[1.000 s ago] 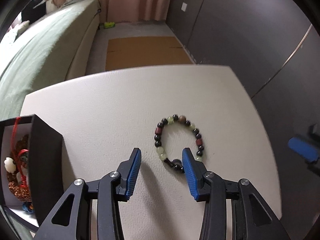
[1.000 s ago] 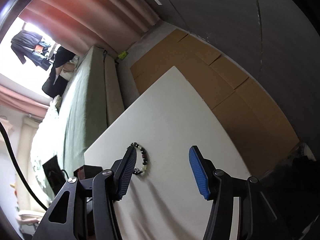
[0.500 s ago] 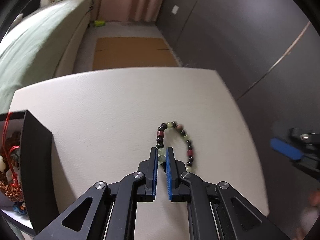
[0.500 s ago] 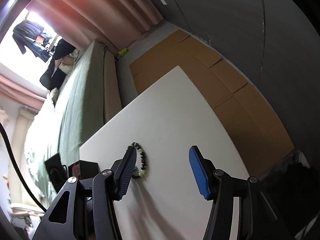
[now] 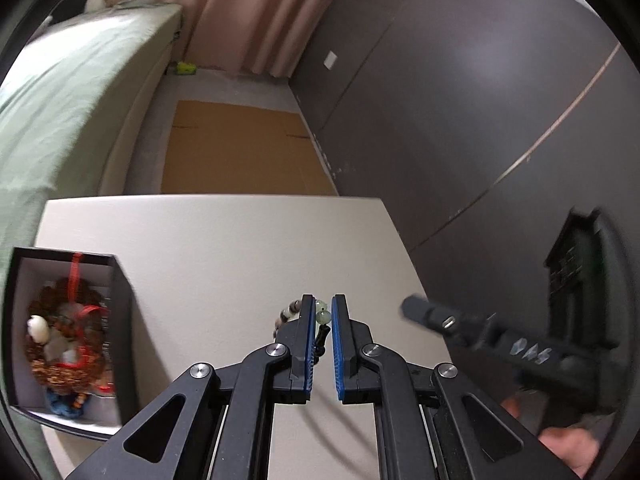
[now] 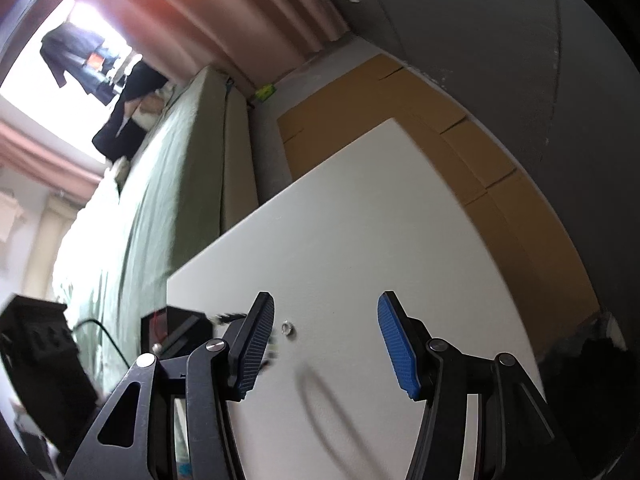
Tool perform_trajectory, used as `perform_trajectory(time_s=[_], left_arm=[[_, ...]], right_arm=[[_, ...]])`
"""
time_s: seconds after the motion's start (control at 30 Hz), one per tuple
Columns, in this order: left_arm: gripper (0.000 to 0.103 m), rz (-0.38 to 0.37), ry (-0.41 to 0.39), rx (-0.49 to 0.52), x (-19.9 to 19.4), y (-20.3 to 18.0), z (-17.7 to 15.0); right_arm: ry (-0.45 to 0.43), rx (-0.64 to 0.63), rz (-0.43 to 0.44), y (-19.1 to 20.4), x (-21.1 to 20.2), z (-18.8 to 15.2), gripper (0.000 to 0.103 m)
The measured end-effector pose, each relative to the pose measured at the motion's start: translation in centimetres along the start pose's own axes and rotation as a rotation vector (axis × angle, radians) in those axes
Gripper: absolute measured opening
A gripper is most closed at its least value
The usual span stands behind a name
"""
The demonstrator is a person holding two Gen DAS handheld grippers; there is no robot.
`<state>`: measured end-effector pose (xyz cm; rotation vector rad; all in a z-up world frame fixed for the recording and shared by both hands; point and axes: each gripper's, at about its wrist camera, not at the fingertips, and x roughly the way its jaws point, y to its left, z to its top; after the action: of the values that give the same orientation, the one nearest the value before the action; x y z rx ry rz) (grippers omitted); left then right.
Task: Organize jewelry
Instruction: 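Close the right tool on the small silver ring while the left tool lifts the bracelet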
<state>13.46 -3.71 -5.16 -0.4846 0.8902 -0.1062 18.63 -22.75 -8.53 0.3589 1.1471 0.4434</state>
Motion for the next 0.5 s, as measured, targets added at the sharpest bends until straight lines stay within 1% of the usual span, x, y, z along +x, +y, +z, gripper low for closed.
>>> perform_trajectory(time_s=[0.1, 0.17, 0.27, 0.37, 0.5], left_arm=[[0.008, -0.005, -0.023, -0.022, -1.0, 1.0, 0.6], [0.008, 0.001, -0.043, -0.033, -1.8, 1.7, 0.8], [0.008, 0.026, -0.075, -0.051, -2.8, 2.8, 1.0], [0.008, 0.049, -0.098, -0.064, -3.4, 4.0, 1.3], [0.008, 0.060, -0.117, -0.095, -4.2, 5.6, 1.5]], right_arm=[[0.034, -0.044, 0.004, 1.1, 1.5, -0.4, 0.054], [0.058, -0.079, -0.003, 1.9, 2.6, -0.7, 0.048], [0.088, -0.135, -0.025, 3.1, 4.2, -1.1, 0.043], [0.106, -0.192, -0.050, 4.4, 5.2, -1.5, 0.041], [0.129, -0.266, -0.085, 5.9, 6.6, -2.4, 0.034]])
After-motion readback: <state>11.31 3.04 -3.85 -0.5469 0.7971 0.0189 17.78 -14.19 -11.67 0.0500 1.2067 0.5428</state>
